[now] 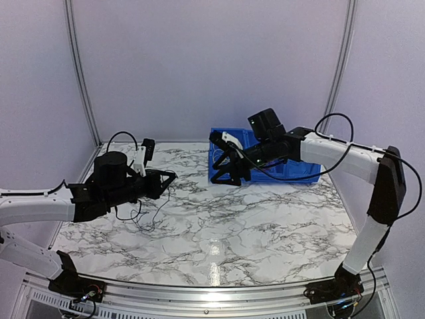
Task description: Untangle the cables
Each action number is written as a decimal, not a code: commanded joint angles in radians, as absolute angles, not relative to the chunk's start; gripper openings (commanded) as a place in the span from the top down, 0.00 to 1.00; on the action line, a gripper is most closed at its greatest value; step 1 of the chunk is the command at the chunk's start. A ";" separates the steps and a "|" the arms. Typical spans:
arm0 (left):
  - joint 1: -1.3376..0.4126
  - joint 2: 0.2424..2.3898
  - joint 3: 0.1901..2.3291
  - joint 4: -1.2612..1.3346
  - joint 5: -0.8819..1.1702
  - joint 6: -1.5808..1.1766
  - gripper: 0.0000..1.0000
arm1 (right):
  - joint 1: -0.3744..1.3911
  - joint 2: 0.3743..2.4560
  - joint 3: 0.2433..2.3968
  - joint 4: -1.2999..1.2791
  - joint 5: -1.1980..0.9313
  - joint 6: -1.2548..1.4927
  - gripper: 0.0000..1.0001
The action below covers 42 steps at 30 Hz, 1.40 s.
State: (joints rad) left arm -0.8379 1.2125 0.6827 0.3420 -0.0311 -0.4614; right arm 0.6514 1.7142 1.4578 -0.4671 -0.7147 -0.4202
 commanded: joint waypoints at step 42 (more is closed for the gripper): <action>-0.841 1.004 0.560 0.442 -0.184 -0.487 0.46 | 0.688 1.728 1.628 -0.369 -0.758 -0.357 1.00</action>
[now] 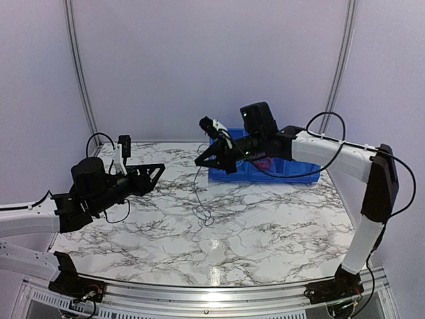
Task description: Untangle the cables
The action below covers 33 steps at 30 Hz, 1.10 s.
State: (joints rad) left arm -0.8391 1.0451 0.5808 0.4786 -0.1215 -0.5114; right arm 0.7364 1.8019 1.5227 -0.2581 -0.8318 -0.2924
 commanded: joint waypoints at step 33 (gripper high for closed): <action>-0.841 0.949 0.491 0.376 -0.232 -0.538 0.41 | -0.061 2.016 1.959 -0.297 -0.561 -0.295 1.00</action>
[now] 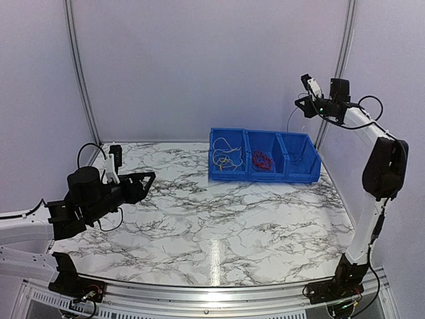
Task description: Untangle the cables
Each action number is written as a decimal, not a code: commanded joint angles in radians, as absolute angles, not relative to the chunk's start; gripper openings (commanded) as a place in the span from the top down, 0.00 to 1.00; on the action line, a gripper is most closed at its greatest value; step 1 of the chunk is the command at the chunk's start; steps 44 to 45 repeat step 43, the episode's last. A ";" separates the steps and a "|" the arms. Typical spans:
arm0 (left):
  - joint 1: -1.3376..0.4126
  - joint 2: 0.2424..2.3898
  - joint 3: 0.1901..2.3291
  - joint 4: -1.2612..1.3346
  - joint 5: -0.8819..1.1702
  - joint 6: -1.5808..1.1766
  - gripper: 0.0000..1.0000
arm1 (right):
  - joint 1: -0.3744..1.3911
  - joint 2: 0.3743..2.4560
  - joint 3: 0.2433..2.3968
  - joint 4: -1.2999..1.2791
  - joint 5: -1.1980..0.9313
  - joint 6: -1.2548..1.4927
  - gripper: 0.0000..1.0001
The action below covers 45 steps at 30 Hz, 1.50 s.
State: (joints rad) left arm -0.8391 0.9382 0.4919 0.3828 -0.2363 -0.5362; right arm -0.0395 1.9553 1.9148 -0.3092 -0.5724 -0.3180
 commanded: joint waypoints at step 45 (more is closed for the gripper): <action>-0.802 1.246 1.117 -0.253 -0.487 -0.188 0.02 | -0.100 1.116 1.023 -0.131 -0.482 -0.077 0.01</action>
